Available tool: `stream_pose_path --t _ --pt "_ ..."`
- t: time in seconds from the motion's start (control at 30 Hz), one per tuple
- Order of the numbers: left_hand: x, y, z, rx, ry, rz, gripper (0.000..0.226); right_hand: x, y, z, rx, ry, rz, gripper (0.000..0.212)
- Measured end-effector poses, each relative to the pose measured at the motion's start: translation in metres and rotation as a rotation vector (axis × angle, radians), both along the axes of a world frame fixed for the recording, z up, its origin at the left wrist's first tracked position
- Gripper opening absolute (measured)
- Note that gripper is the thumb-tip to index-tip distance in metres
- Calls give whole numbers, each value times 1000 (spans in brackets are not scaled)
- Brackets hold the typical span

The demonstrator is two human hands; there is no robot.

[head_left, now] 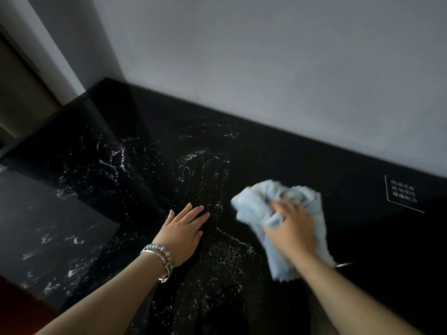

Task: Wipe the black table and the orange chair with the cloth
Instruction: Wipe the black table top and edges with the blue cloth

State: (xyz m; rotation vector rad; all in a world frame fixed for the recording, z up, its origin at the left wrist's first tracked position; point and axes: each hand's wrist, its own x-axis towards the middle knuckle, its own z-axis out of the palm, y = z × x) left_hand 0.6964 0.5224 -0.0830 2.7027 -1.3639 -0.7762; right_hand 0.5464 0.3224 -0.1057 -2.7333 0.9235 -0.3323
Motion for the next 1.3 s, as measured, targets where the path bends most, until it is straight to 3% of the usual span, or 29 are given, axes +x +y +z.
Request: stream_pose_path --t 0.1,0.2,0.3,0.37,0.4,0.47,0.6,0.67,0.77,0.83,0.9,1.07,1.2,1.27,1.3 --pt "0 5 -2 -9 -3 -8 51 -13 33 -7 10 -68 251 35" --pt "-3 10 -2 -6 2 -9 52 -26 -17 -2 -40 -34 232 47" --pt "-8 14 -2 -7 14 2 52 -46 -47 2 120 -112 -151 26" --pt "-9 15 -2 -7 16 6 51 -44 -37 6 68 20 -472 29" --pt "-9 15 -2 -7 16 7 51 -38 -19 7 41 30 -498 28" --pt "-10 14 -2 -6 10 10 51 -22 24 8 68 -9 -330 23" --pt "-10 12 -1 6 -7 5 51 -12 59 0 2 10 117 36" --pt "-10 12 2 9 12 8 51 -20 36 11 42 53 10 42" --pt "-12 13 3 17 34 11 51 -42 -3 18 229 147 -376 58" --pt "-14 15 3 12 37 23 52 -45 -2 17 219 118 -462 53" --pt "-16 16 3 7 33 26 52 -32 22 9 162 130 -398 42" --pt "-15 16 4 0 7 23 53 -17 45 -4 -50 -4 143 33" --pt "-15 16 4 -4 13 25 52 -44 -15 4 75 37 -352 33" --pt "-16 16 3 -7 10 32 52 -45 -11 4 22 -13 -358 37" --pt "-16 16 3 -8 5 34 52 -36 6 4 48 -49 -228 33"
